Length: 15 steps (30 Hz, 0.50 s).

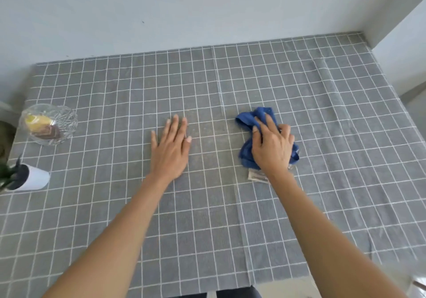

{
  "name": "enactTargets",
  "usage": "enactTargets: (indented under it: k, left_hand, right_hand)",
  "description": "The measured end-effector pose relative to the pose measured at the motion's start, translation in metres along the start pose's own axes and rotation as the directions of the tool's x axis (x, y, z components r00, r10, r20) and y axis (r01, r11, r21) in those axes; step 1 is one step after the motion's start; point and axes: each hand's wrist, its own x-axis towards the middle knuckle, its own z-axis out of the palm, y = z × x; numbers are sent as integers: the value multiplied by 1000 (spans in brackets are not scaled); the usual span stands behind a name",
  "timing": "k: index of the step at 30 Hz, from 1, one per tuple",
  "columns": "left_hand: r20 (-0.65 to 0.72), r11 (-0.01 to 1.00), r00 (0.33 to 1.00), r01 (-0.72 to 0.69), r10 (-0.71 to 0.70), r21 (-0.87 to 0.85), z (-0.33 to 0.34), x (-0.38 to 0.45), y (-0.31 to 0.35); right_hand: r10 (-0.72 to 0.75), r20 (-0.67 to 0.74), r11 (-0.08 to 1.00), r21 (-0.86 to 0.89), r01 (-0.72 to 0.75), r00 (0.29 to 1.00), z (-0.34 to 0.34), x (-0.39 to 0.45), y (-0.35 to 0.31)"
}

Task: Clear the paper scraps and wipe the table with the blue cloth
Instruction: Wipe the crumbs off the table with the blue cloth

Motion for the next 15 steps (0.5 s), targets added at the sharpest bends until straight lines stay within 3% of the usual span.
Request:
enactTargets:
  k: [2, 4, 9, 13, 15]
  left_hand:
    - [-17, 999, 999, 41, -41, 17, -6, -14, -31]
    - [-28, 996, 996, 86, -85, 26, -11, -24, -59]
    - [-59, 985, 984, 171, -170, 19, -19, -37, -94]
    - [-84, 984, 982, 173, -170, 31, -16, -38, -96]
    - [-91, 985, 981, 172, -169, 23, -16, -38, -97]
  right_hand:
    - [79, -8, 997, 13, -79, 997, 1, -1, -3]
    - [57, -6, 998, 31, -57, 998, 4, -5, -19]
    - [-108, 39, 990, 96, 104, 993, 18, -27, -80]
    - [-387, 51, 919, 102, 381, 921, 28, -61, -118]
    - [-322, 27, 946, 61, 320, 946, 29, -59, -108]
